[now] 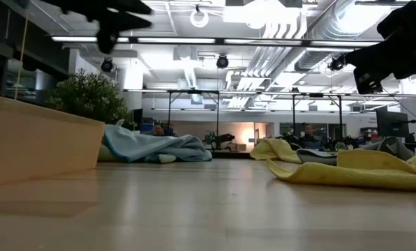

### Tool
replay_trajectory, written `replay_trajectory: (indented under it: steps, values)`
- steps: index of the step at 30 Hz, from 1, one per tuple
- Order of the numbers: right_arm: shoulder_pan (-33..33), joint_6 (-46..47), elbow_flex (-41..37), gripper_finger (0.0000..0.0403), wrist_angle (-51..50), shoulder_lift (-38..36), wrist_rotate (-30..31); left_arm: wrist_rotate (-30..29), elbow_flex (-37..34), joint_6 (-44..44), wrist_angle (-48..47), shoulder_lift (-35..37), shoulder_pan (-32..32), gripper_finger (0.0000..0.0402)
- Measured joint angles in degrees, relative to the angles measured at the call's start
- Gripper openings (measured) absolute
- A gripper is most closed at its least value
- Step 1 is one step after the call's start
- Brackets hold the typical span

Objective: Fold microfiber towels
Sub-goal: Fold the bottom yellow microfiber towel

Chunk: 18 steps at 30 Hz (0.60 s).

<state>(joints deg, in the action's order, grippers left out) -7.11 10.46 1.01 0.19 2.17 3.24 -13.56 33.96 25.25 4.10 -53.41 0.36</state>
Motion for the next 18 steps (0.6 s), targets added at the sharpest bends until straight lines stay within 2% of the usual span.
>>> replay_trajectory:
  steps: [6,10,14,18]
  values:
    - [0.0,0.0,0.0,0.0,0.0,0.0,0.0,8.1,12.0,0.0,-0.1,-26.4,0.0,0.0178]
    - [0.0,0.0,0.0,0.0,0.0,0.0,0.0,12.2,21.5,-1.7,0.0,-41.2,0.0,0.0201]
    - [0.0,0.0,0.0,0.0,0.0,0.0,0.0,13.4,30.1,-2.4,0.1,-52.2,0.0,0.0206]
    - [0.0,0.0,0.0,0.0,0.0,0.0,0.0,14.9,36.3,-2.4,0.0,-59.3,0.0,0.0203]
